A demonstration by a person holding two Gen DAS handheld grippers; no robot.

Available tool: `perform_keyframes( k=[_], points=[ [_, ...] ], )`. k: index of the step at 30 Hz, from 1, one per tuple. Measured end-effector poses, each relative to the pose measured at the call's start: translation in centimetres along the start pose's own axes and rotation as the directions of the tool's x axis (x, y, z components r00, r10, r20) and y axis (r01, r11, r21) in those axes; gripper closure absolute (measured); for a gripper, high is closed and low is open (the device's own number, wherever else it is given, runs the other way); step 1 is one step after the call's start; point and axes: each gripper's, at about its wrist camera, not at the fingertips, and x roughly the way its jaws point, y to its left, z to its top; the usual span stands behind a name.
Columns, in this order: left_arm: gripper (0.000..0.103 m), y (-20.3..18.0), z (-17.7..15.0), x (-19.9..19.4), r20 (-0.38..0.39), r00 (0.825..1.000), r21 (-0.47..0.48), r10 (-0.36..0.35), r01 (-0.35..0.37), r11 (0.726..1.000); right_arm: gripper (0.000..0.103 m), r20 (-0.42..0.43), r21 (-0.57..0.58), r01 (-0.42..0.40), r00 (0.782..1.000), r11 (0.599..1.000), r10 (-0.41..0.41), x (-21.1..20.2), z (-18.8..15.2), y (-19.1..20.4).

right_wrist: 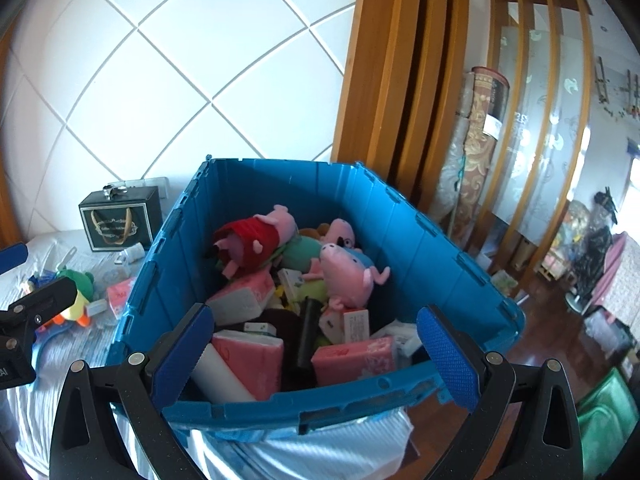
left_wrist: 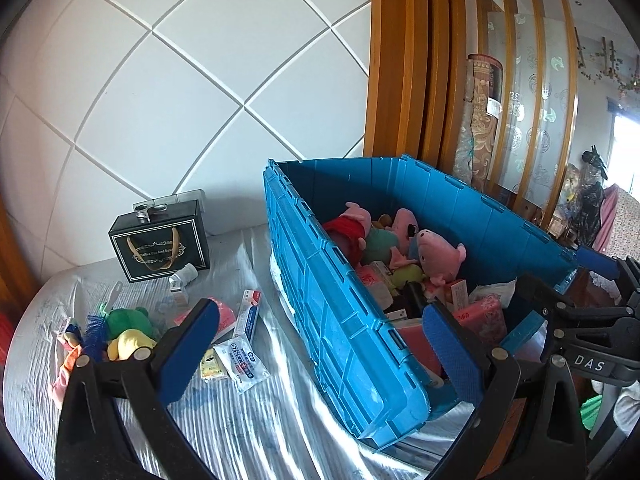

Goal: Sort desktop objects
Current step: 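Withdraw both open tools from the crate and hold above it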

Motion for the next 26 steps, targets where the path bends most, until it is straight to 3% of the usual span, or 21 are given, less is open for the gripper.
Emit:
perform_keyframes(
  k=[26],
  points=[
    [0.0, -1.4, -0.2, -1.3, 0.045, 0.999, 0.007, 0.028, -0.029, 1.0, 0.0, 0.001, 0.0, 0.005, 1.0, 1.0, -0.005, -0.7, -0.4, -0.9]
  ],
)
